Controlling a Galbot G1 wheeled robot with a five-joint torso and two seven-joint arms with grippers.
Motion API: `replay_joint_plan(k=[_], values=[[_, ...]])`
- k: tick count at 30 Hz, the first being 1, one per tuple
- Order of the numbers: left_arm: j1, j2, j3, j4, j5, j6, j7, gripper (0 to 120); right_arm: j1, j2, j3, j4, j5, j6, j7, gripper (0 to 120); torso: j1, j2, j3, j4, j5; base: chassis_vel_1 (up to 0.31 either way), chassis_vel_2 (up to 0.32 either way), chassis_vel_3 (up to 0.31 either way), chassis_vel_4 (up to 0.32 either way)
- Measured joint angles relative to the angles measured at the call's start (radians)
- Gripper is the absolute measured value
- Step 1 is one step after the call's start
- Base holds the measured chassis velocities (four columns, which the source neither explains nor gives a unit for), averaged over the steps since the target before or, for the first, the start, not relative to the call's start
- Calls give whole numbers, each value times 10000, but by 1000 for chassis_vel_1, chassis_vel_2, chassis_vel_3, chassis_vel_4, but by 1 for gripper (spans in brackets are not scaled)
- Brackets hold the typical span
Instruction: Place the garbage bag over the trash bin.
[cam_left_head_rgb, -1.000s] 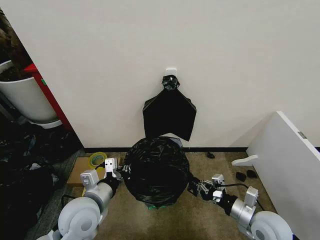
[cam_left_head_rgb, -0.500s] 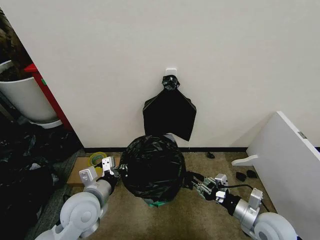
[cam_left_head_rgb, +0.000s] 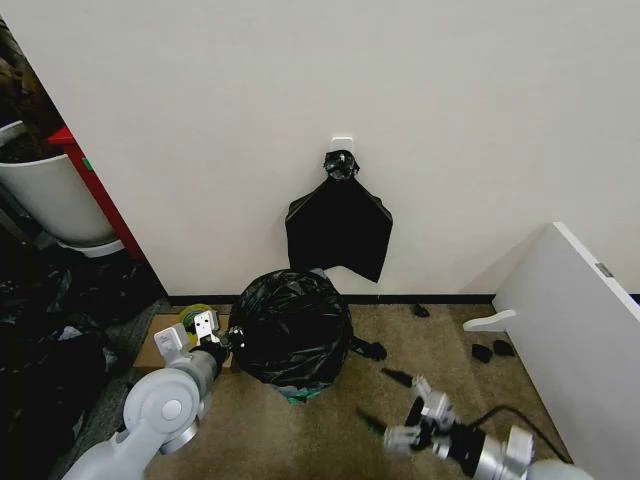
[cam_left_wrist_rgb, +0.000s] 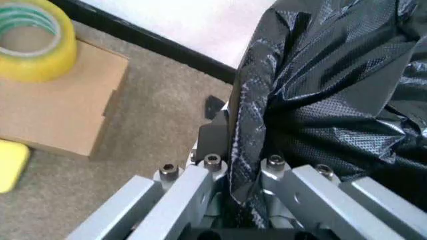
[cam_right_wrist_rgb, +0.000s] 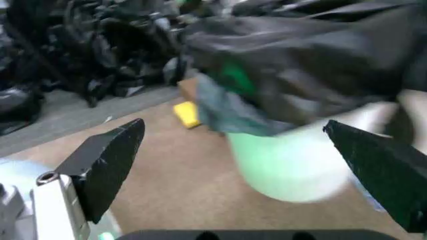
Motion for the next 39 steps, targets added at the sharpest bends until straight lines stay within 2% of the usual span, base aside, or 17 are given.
replay_joint_plan(k=[5,9,15,25,33,39], values=[[-113,-151,468,-162,52,79,-91,1,798,217,-1191,-46,-584,-110,307,95,0,0,0,2,0,0,0,0,0],[-87,-203,524,-285,61,124,-101,1,1355,319,-1718,-120,-625,-402,433,91,0,0,0,2,-1,0,0,0,0],[31,-209,489,-448,67,133,-115,1,1920,451,-2307,-402,-648,-833,603,90,0,0,0,2,0,0,0,0,0],[60,-328,461,-580,-41,158,-211,1,2173,592,-2790,-850,-833,-1212,628,90,0,0,0,0,0,0,0,0,0],[-57,-355,408,-956,-736,335,-571,1,2817,771,-3020,-1632,-506,-1600,735,90,0,0,1,2,2,0,0,0,0],[-17,-334,343,-1005,-862,424,-648,1,3063,824,-3073,-1828,-449,-1673,757,90,0,0,0,1,2,0,0,0,0]])
